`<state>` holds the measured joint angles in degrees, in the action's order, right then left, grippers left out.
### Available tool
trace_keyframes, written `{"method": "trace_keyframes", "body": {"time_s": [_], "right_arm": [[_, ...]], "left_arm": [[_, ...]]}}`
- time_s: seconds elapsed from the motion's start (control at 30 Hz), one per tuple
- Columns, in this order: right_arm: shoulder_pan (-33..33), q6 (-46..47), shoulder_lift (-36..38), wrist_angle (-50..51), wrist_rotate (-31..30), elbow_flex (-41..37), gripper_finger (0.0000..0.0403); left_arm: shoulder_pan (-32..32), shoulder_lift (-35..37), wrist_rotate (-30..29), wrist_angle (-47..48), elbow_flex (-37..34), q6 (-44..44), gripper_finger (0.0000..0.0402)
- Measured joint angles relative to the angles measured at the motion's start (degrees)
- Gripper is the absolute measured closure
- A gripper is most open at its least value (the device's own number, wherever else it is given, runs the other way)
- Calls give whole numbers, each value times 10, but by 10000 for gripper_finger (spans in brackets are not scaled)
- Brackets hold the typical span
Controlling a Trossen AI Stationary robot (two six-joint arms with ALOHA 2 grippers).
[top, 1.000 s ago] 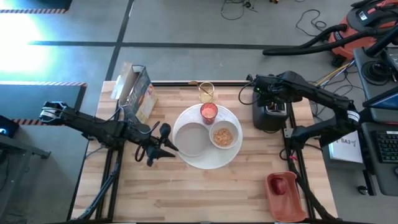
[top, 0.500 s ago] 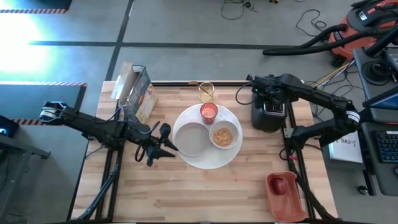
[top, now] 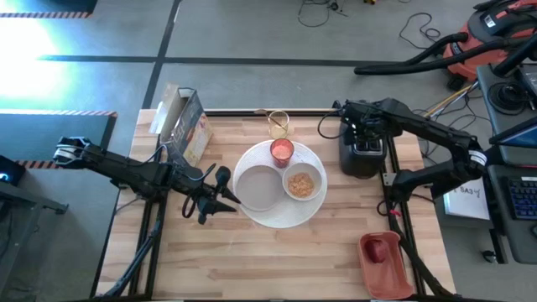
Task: Arrange a breakfast setting
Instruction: Put the bread on the plate
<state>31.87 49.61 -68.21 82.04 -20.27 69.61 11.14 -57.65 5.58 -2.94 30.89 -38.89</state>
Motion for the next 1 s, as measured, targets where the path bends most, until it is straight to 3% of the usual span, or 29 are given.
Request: {"method": "trace_keyframes", "body": {"time_s": [1.0], "right_arm": [[-1, -2, 14, 1, 14, 2, 337]], "left_arm": [[0, 0, 0, 0, 0, 0, 277]]}}
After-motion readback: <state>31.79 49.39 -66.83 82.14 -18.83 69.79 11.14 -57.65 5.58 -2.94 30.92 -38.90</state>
